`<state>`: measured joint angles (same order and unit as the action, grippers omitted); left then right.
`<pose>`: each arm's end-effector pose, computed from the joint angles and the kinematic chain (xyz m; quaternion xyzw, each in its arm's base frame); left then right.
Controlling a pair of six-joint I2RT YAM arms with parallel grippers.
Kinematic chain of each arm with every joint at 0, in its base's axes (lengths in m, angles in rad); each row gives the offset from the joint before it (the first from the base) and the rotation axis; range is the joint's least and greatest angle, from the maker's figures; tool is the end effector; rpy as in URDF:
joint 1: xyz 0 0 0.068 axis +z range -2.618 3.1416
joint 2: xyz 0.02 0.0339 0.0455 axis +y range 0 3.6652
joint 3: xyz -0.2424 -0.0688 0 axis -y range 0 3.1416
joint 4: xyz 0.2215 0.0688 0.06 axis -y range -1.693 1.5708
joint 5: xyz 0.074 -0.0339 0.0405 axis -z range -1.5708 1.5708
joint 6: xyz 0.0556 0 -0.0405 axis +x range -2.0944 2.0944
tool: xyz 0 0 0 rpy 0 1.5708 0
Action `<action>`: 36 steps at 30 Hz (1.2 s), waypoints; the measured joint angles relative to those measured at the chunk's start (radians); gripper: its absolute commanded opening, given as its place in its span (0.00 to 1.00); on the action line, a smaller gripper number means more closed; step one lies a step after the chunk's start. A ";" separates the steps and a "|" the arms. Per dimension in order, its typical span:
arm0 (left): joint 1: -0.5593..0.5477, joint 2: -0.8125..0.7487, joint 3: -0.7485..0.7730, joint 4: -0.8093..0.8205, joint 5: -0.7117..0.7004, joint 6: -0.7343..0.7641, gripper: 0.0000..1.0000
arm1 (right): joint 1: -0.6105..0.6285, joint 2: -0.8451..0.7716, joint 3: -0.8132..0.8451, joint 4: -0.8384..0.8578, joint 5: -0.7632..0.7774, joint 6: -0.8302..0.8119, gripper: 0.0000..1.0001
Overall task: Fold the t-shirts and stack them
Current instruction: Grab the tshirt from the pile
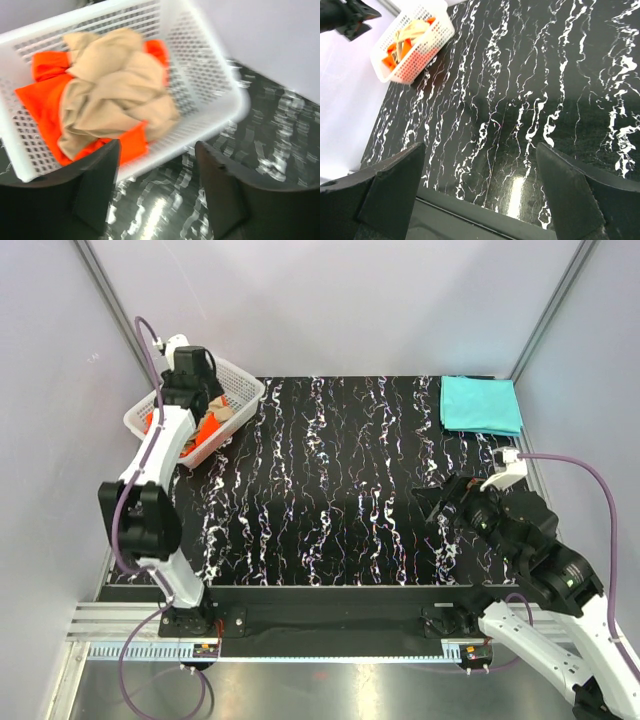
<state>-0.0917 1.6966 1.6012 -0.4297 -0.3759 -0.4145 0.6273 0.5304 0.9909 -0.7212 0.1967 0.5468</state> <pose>0.3857 -0.0150 0.3296 -0.2289 0.8251 0.0339 0.5155 0.0929 0.0539 0.3552 0.0280 0.7910 0.2710 0.5479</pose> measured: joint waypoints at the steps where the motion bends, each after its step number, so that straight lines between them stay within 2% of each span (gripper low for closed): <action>1: 0.020 0.027 0.005 0.001 -0.001 -0.006 0.57 | 0.000 0.005 -0.005 0.007 -0.006 -0.004 1.00; 7: 0.110 0.203 0.042 0.002 -0.025 -0.069 0.55 | 0.000 0.064 -0.048 0.035 -0.033 -0.016 1.00; 15: 0.163 0.322 0.091 0.015 -0.025 -0.177 0.55 | 0.000 0.144 -0.080 0.058 -0.034 -0.030 1.00; 22: 0.211 0.409 0.153 0.035 -0.022 -0.197 0.54 | 0.000 0.183 -0.080 0.075 -0.039 -0.035 1.00; 23: 0.216 0.415 0.153 0.036 -0.021 -0.197 0.42 | 0.000 0.185 -0.080 0.075 -0.041 -0.035 1.00; 26: 0.223 0.429 0.153 0.040 -0.005 -0.194 0.25 | 0.000 0.193 -0.080 0.081 -0.047 -0.033 1.00; 27: 0.225 0.431 0.153 0.043 0.005 -0.191 0.12 | 0.000 0.195 -0.080 0.084 -0.051 -0.030 1.00; 29: 0.225 0.432 0.153 0.050 0.031 -0.189 0.00 | 0.000 0.197 -0.080 0.089 -0.059 -0.026 1.00; 33: 0.221 0.420 0.144 0.086 0.114 -0.183 0.00 | 0.000 0.199 -0.080 0.101 -0.077 -0.021 1.00; 36: 0.206 0.354 0.090 0.121 0.190 -0.186 0.00 | 0.000 0.204 -0.080 0.111 -0.087 -0.018 1.00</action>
<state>0.1143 2.0506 1.6913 -0.3084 -0.1856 -0.6006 0.6273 0.7345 0.9104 -0.6098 0.1093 0.5293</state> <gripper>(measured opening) 0.017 0.994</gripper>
